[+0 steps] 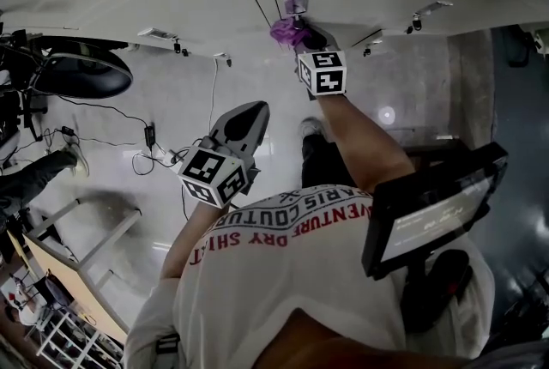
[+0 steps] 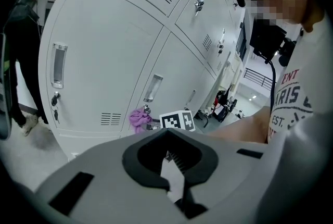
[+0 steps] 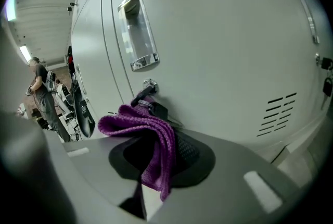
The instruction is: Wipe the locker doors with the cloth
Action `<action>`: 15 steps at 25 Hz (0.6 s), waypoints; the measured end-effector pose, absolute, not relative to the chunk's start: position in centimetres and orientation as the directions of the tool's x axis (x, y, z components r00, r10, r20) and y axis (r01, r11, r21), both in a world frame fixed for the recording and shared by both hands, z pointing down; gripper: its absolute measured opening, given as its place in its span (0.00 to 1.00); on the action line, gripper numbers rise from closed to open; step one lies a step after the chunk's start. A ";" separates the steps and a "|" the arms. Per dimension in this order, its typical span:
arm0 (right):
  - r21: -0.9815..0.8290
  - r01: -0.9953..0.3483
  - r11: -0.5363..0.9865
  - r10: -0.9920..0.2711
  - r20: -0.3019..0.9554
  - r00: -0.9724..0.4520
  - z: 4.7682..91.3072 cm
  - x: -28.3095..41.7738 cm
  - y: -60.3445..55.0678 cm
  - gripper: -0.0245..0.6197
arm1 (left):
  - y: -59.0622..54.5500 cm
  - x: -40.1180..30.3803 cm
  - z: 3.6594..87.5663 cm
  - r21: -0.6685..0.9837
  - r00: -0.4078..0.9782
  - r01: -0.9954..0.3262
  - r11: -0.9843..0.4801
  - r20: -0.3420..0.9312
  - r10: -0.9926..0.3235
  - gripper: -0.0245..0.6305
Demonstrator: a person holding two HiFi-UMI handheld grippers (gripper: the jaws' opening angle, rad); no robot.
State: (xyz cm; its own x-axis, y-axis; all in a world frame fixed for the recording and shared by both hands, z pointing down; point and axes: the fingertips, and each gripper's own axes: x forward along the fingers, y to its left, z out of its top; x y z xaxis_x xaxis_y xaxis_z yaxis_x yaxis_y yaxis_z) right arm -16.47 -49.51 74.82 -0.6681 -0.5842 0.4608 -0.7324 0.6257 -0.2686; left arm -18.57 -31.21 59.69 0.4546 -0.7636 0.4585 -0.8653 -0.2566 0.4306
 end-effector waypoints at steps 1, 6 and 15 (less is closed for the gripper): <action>-0.267 -0.735 0.623 -0.588 0.459 -0.666 74.8 -16.2 -49.6 0.14 | -31.1 -18.6 59.7 0.430 0.454 -0.866 -0.256 0.460 -0.763 0.04; -0.257 -0.750 0.609 -0.606 0.459 -0.650 74.9 -13.0 -50.8 0.14 | -31.0 -18.2 59.8 0.433 0.458 -0.864 -0.258 0.458 -0.762 0.04; -0.200 -0.834 0.514 -0.701 0.462 -0.543 74.6 -3.4 -54.0 0.14 | -30.3 -17.0 60.3 0.440 0.471 -0.858 -0.266 0.465 -0.749 0.04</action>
